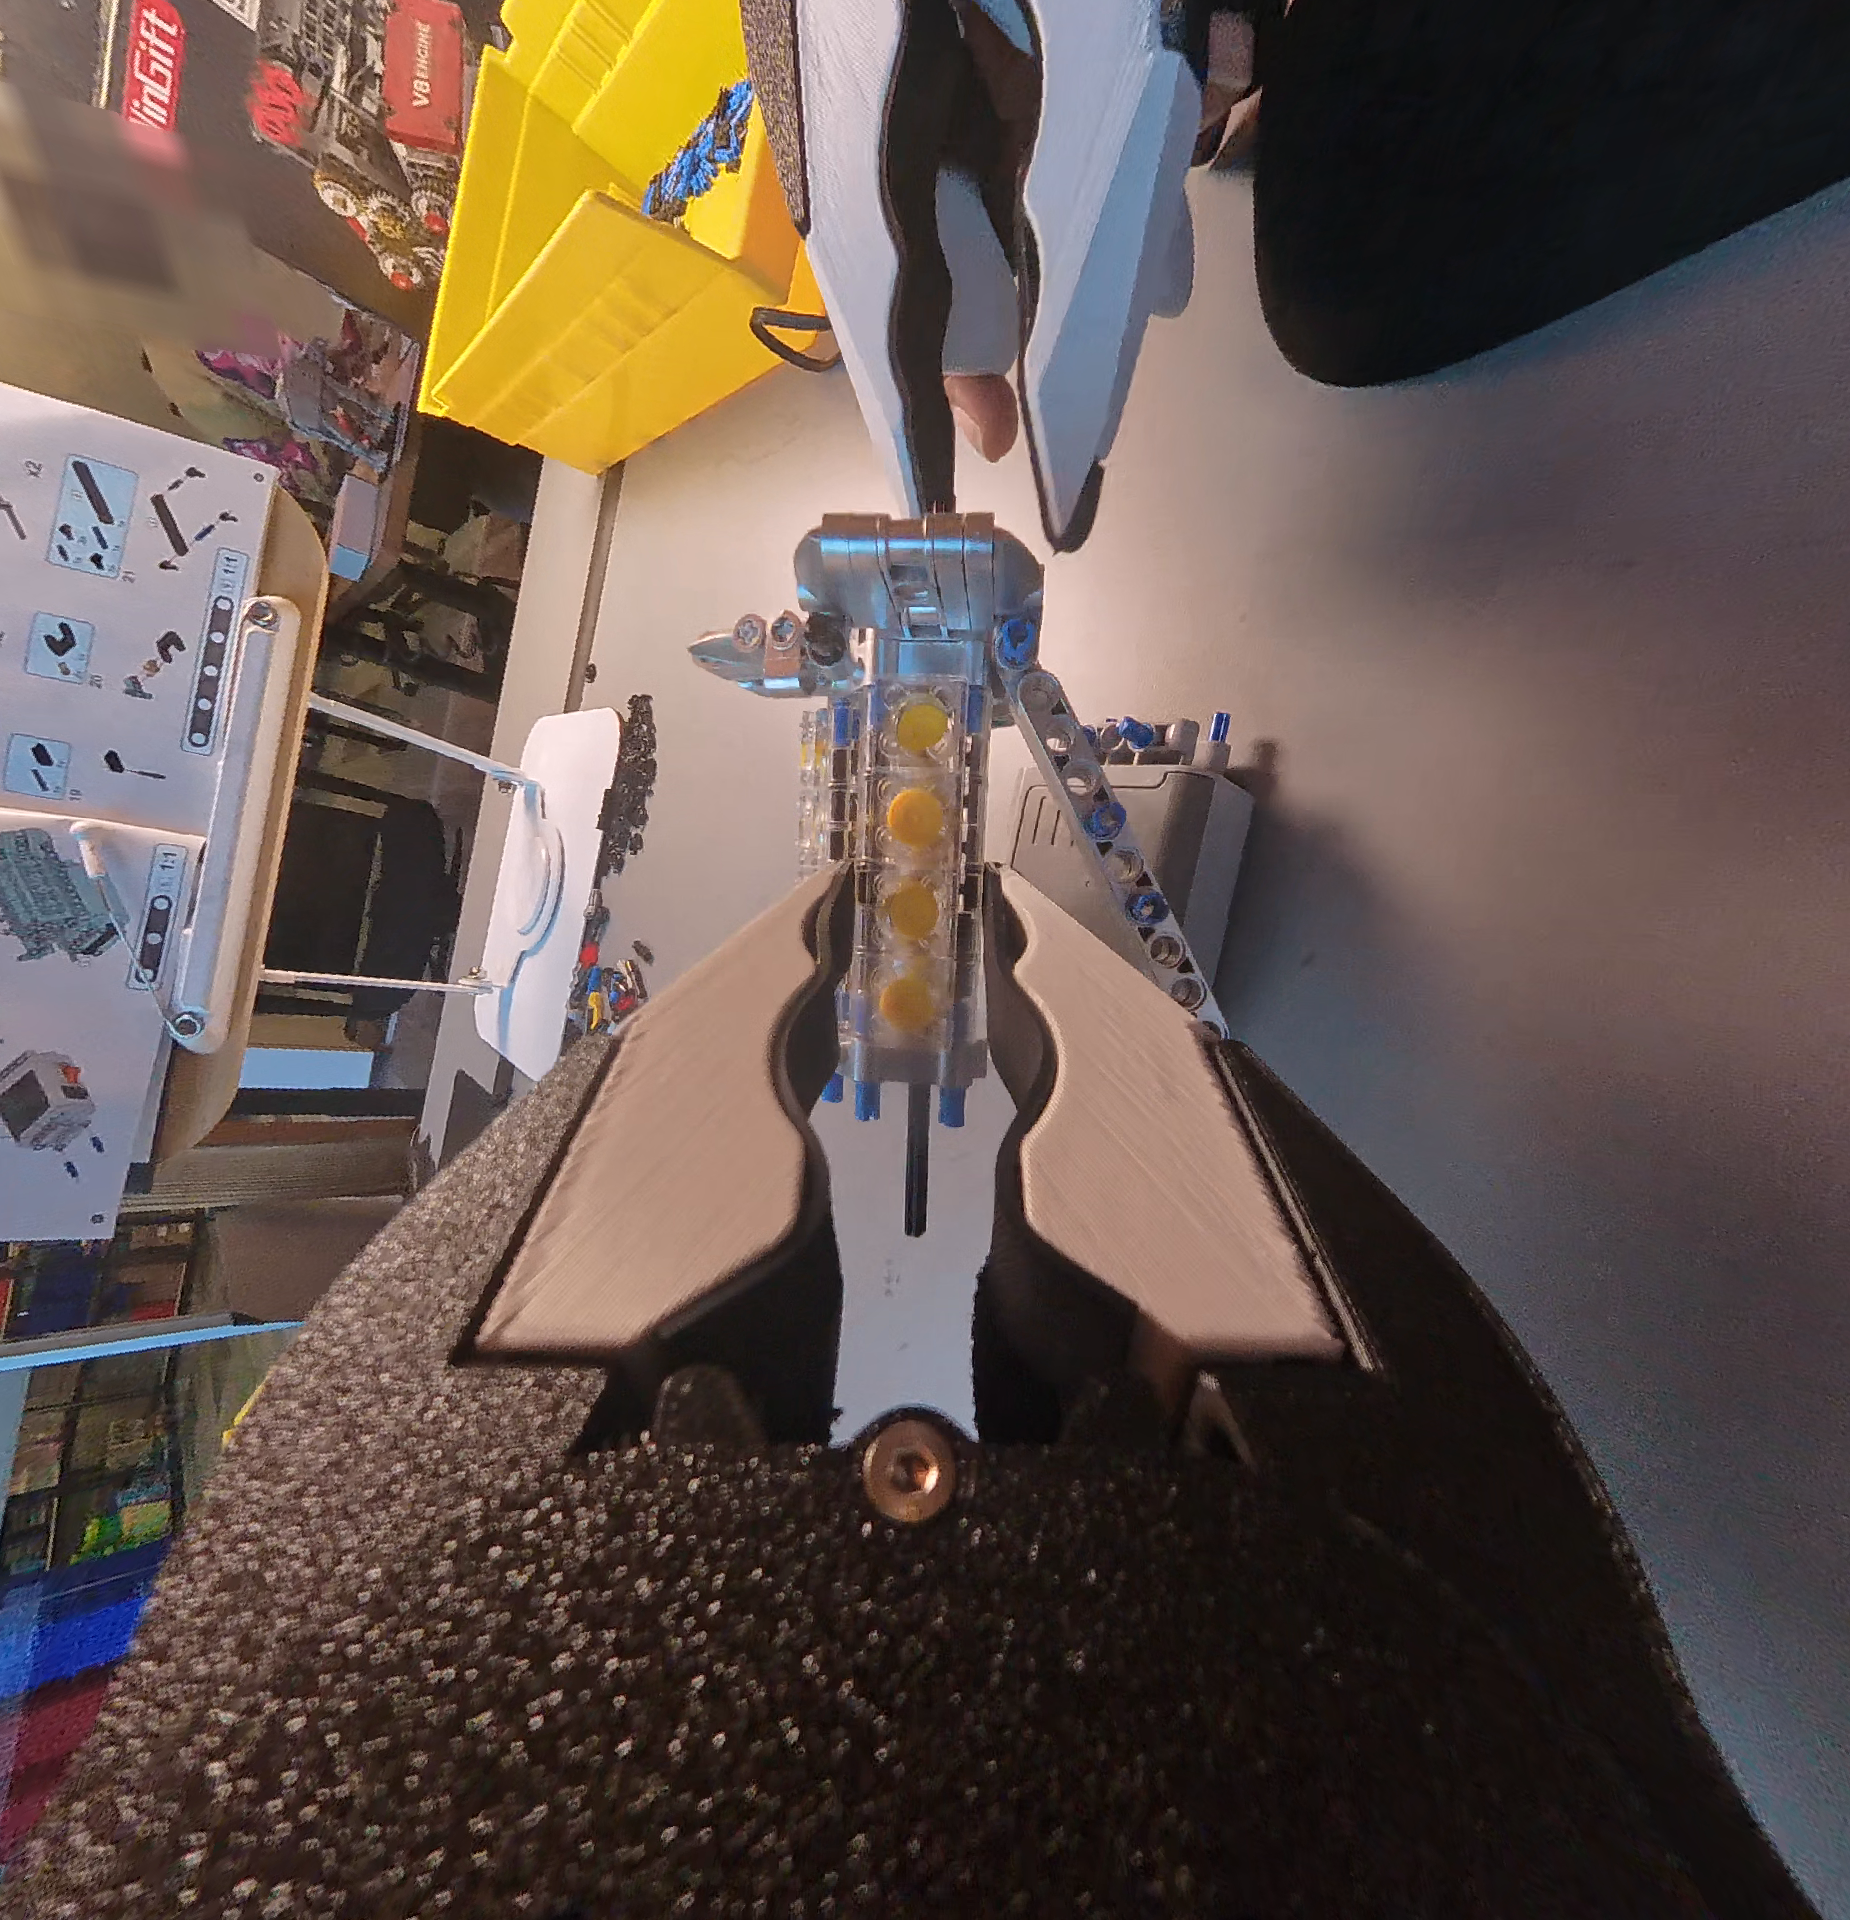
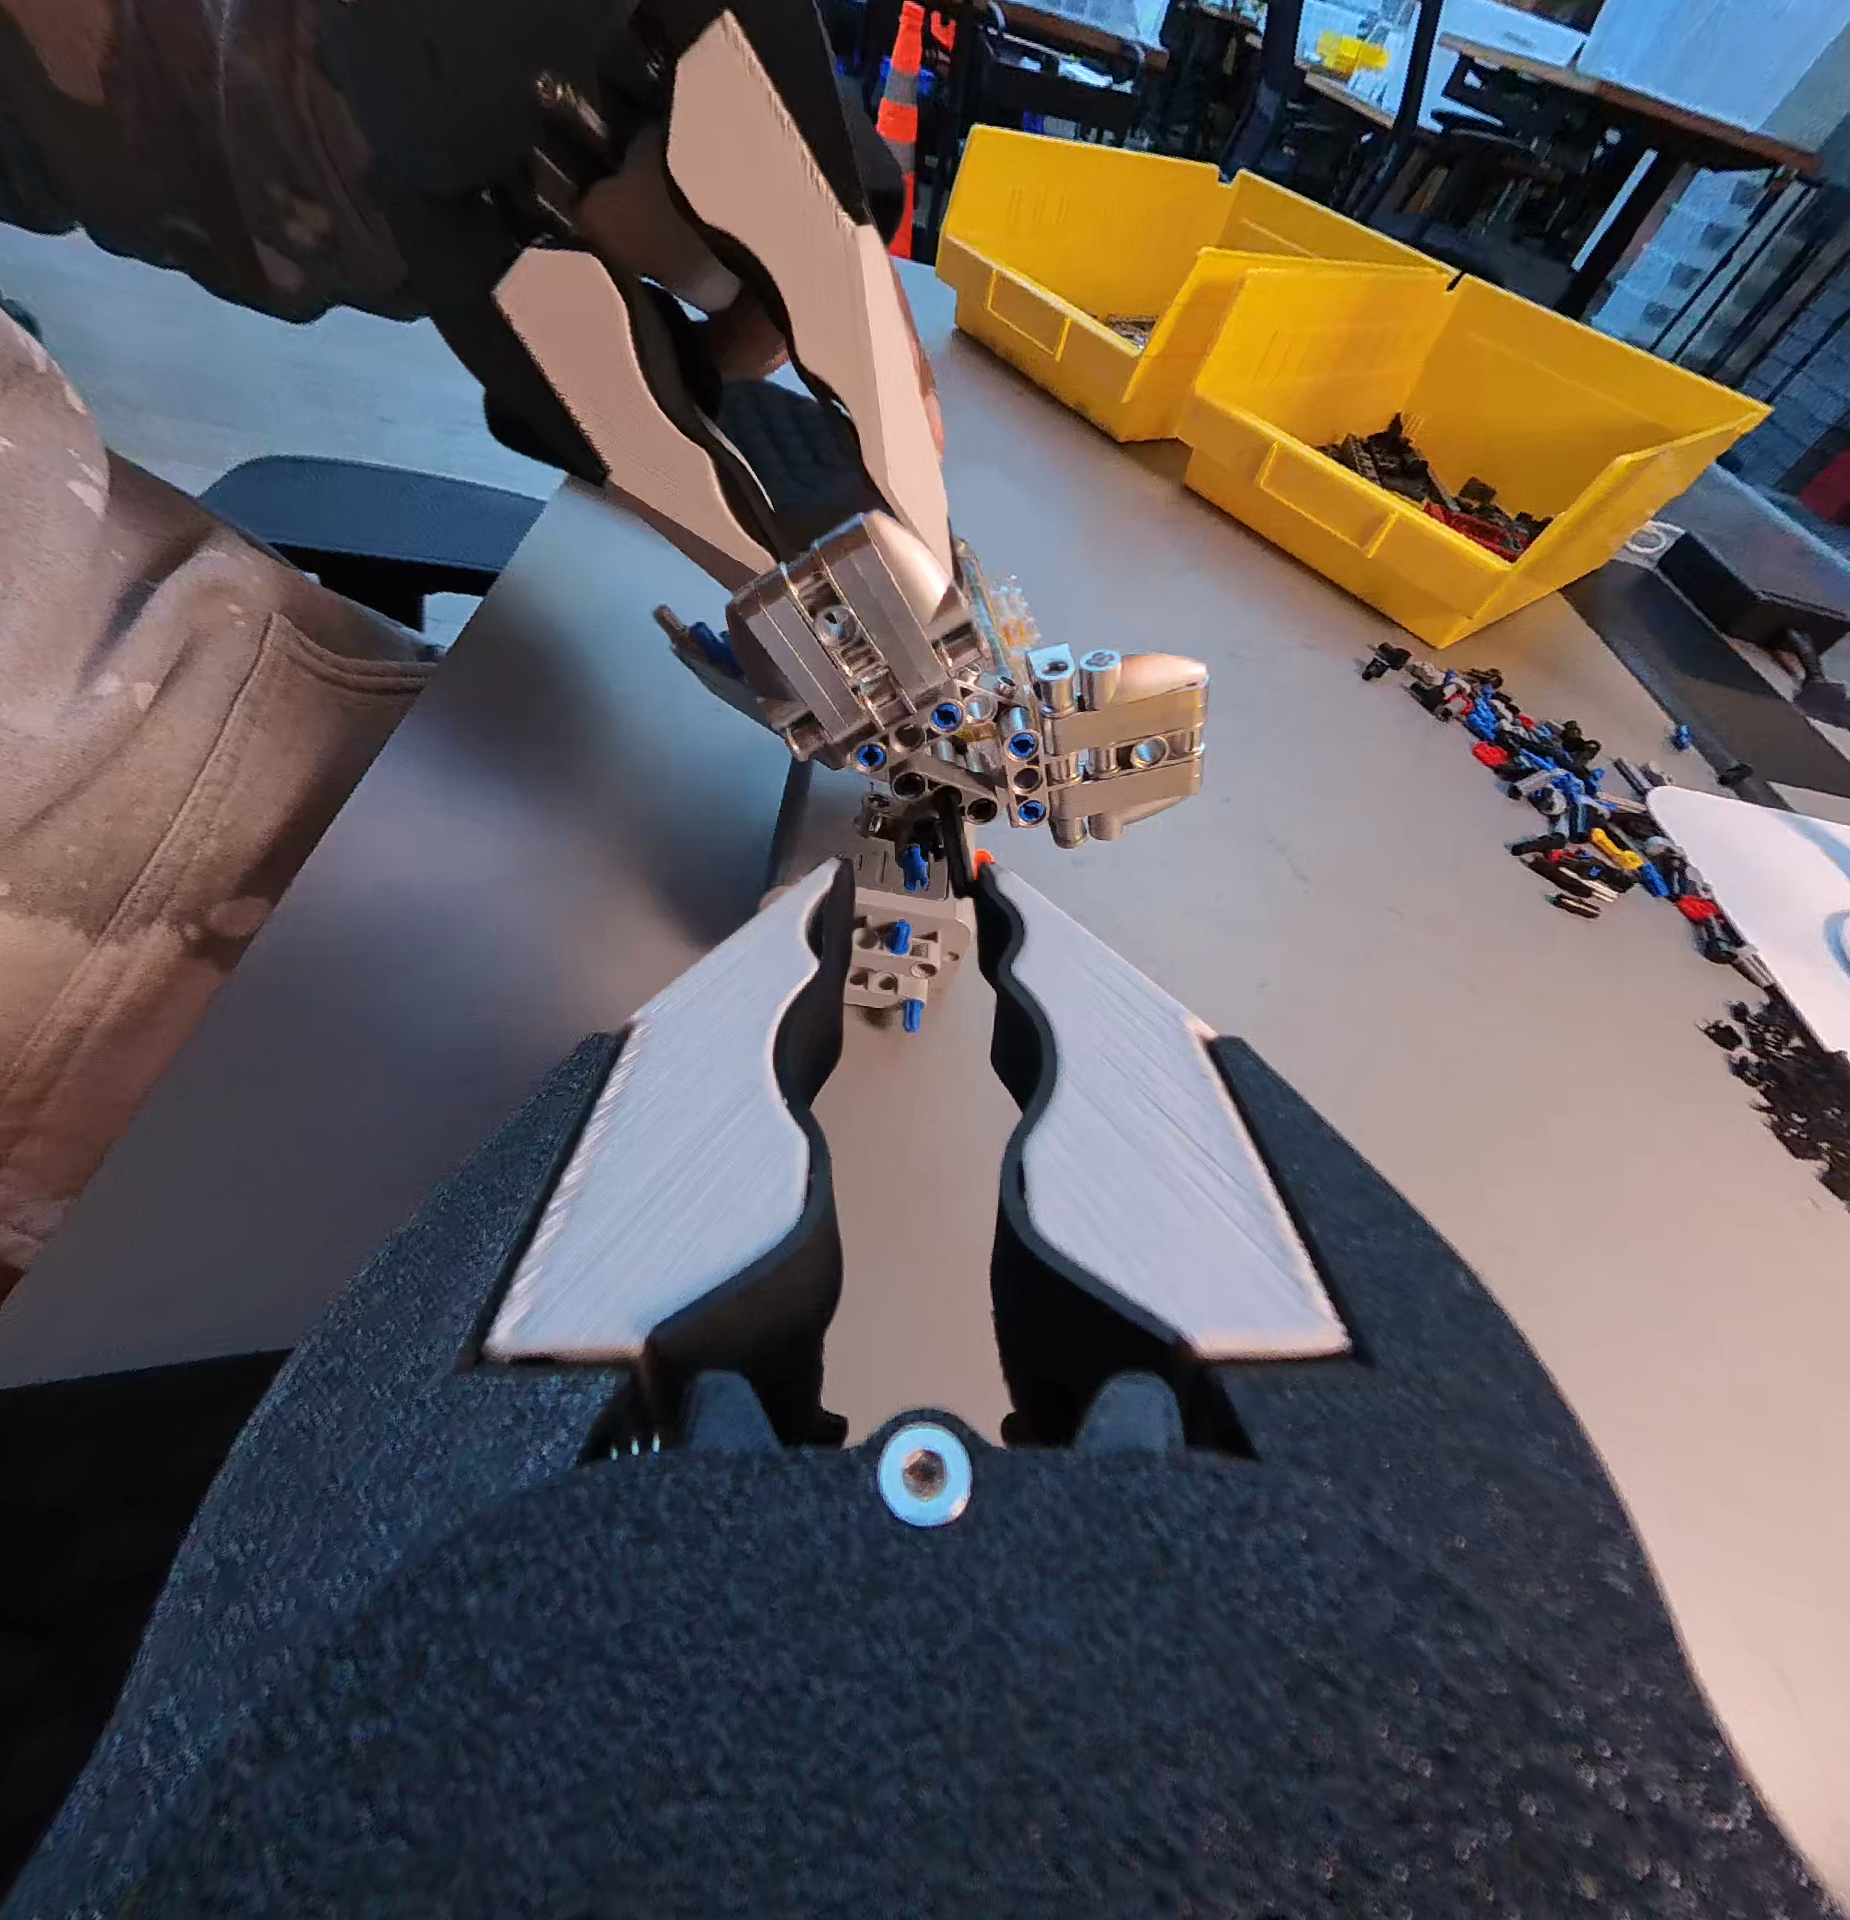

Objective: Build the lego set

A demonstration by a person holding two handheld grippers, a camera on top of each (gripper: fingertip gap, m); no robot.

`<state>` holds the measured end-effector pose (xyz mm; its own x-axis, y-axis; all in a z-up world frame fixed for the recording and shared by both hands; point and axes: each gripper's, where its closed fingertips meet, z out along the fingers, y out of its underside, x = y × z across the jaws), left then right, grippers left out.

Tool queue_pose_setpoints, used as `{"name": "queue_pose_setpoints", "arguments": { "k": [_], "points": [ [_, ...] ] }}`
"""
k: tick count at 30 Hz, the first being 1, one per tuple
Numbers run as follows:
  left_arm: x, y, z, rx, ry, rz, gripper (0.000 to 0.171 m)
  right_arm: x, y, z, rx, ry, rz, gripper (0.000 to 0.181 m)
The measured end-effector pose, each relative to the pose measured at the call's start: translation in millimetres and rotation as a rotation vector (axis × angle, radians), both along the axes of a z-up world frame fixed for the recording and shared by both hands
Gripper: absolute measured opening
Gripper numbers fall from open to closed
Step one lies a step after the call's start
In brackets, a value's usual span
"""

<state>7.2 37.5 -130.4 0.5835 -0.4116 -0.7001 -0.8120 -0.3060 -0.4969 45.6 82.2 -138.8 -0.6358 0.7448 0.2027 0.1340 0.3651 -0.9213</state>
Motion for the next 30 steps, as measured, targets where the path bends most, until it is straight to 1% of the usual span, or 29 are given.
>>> {"name": "queue_pose_setpoints", "arguments": {
  "k": [3,6,9,17,24,30],
  "points": [
    [0,-1,-3,-0.003,-0.006,0.002,0.022,-2,4,4,-0.019,0.014,-0.024,0.009],
    [3,0,-4,0.004,-0.003,-0.006,0.022,-1,3,6,-0.036,0.008,-0.015,0.005],
    [5,0,-5,-0.001,-0.025,-0.007,0.022,-1,3,3,-0.03,-0.011,-0.015,0.005],
    [5,-1,-18,-0.028,-0.012,0.006,0.022,0,1,-11,0.05,-0.064,-0.015,0.004],
    [4,-1,-22,-0.039,0.033,0.003,0.022,1,1,-18,0.077,-0.085,-0.014,0.004],
    [4,0,-23,-0.025,0.062,-0.002,0.022,1,0,-18,0.079,-0.083,-0.012,0.004]
  ]
}}
